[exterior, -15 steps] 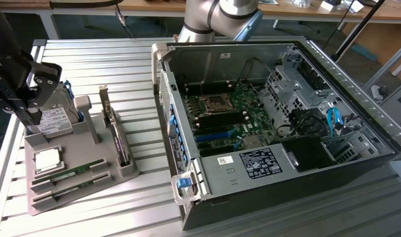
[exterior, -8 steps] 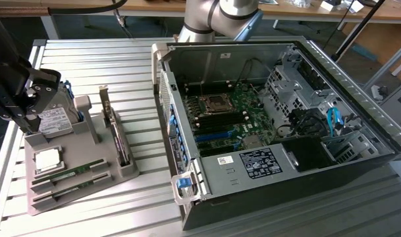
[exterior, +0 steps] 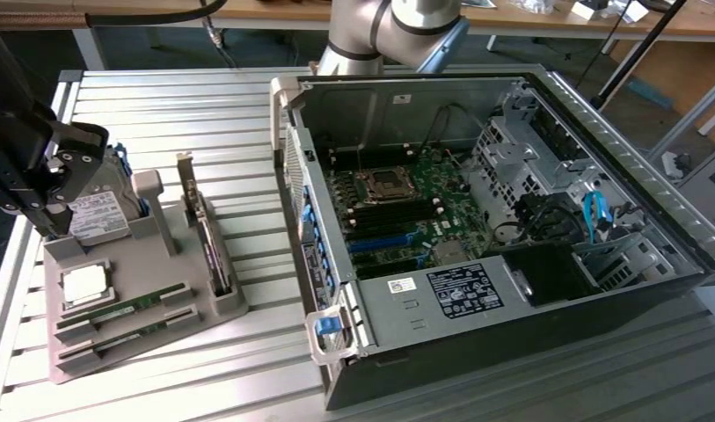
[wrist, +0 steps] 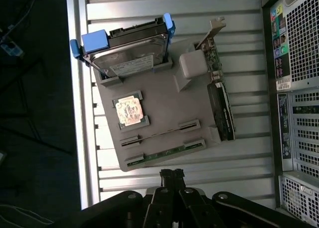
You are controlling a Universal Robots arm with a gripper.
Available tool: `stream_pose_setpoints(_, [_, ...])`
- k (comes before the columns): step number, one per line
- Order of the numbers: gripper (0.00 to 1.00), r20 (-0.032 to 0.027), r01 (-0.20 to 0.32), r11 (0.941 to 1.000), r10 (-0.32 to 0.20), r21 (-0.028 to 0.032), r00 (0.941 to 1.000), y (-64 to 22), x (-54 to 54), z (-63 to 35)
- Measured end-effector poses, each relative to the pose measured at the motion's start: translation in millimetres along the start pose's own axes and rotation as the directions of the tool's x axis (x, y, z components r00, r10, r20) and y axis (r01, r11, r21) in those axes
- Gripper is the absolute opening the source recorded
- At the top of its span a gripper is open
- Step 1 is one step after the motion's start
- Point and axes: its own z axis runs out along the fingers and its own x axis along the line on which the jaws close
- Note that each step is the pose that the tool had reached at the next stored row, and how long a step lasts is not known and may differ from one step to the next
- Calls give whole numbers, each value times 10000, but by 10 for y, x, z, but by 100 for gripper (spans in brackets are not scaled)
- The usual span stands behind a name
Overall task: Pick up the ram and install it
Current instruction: 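Pick up the ram and move it above insertion slot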
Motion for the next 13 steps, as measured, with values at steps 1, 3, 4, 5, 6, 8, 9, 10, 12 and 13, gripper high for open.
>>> stream_pose_setpoints(1, [10,0,0,10000,0,0,10000,0,0,0])
stream_pose_setpoints(3, [10,0,0,10000,0,0,10000,0,0,0])
stream_pose_setpoints(4, [10,-1,39,10000,-39,-2,10000,0,0,0])
stream_pose_setpoints(5, [10,-9,311,9995,-311,0,9995,0,1,0])
stream_pose_setpoints(6, [10,-16,563,9984,-563,-4,9984,0,1,1])
stream_pose_setpoints(8, [10,-29,1031,9947,-1031,-13,9947,0,1,5])
stream_pose_setpoints(9, [10,-35,1275,9918,-1275,-21,9918,0,1,7])
stream_pose_setpoints(10, [10,-40,1473,9891,-1473,-27,9891,0,1,8])
stream_pose_setpoints(12, [10,-54,2061,9785,-2061,-45,9785,0,1,13])
stream_pose_setpoints(13, [10,-64,2455,9694,-2455,-54,9694,-1,1,16])
